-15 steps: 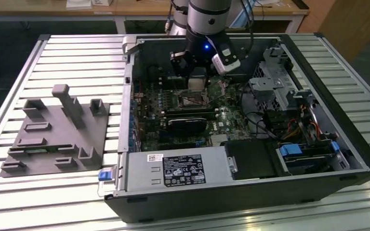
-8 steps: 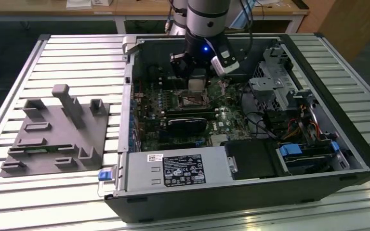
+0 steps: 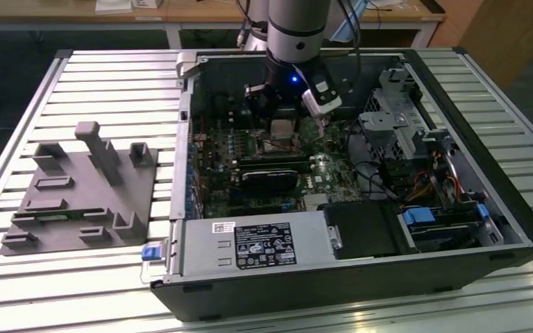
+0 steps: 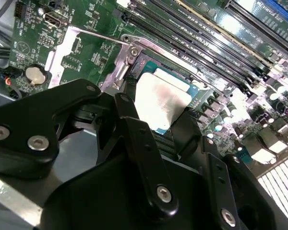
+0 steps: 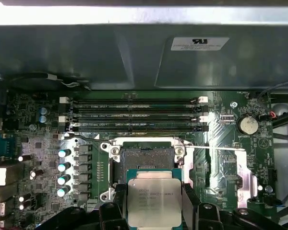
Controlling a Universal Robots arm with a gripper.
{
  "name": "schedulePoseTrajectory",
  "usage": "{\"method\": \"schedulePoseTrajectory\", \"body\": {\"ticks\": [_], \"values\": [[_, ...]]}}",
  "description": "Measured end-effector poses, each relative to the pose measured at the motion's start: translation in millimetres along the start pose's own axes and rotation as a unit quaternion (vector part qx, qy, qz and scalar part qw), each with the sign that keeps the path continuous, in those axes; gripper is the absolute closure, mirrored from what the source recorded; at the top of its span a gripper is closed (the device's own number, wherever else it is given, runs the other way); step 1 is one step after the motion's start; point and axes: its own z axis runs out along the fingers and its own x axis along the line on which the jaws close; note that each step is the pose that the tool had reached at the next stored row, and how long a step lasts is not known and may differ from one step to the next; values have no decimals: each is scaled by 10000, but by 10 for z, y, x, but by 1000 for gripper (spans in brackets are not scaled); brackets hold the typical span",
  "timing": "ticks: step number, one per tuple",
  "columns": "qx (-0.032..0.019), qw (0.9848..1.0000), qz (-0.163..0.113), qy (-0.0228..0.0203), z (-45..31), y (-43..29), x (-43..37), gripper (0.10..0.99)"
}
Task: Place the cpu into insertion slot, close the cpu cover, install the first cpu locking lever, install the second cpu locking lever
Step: 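Place the cpu into insertion slot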
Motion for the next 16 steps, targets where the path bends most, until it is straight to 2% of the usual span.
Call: {"method": "schedulePoseTrajectory", "body": {"ticks": [3,9,13,16], "values": [[3,10000,-1,0,41,-4,1,549],[4,10000,9,-1,43,-4,1,549],[5,9997,255,-25,49,-5,1,549],[6,9989,474,-47,55,-6,1,549]]}}
